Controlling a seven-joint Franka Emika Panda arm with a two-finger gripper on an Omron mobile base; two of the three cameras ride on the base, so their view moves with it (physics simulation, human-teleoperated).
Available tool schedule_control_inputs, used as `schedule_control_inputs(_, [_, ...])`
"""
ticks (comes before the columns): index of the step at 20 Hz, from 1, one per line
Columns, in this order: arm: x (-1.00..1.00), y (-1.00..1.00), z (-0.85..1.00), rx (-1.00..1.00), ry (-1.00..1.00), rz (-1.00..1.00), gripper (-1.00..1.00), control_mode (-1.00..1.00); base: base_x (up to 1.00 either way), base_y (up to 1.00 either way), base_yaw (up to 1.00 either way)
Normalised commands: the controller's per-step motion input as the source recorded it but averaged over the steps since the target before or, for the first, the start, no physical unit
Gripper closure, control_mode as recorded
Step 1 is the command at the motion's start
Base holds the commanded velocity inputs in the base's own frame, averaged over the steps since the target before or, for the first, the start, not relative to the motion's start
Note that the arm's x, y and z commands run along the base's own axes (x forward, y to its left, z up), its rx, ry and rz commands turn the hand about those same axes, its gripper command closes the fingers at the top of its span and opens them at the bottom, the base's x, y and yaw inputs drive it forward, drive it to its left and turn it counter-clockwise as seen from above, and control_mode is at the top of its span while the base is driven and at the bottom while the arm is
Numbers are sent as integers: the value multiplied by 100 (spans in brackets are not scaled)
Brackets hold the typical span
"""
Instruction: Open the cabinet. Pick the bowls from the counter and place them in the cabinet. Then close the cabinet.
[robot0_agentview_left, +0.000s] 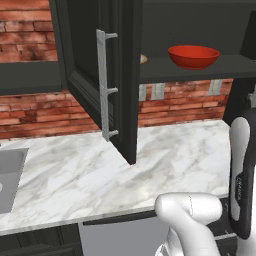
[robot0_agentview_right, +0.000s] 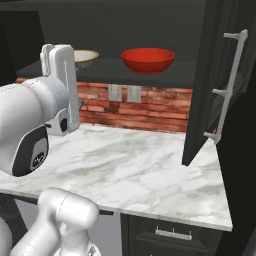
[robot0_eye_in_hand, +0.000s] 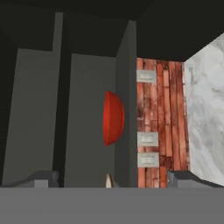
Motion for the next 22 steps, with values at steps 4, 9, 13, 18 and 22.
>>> schedule_control_inputs(4, [-76,-3,0,0,-4,0,-100,-100,0,0,0])
schedule_control_inputs(9, [-30,-50,0,1,0,0,-100,-100,0,0,0])
schedule_control_inputs(13, [-9,-75,-1,1,1,0,-100,-100,0,0,0])
schedule_control_inputs(18, [-34,-52,-3,0,0,0,-100,-100,0,0,0])
schedule_control_inputs(22, [-49,-34,-1,0,0,0,-100,-100,0,0,0])
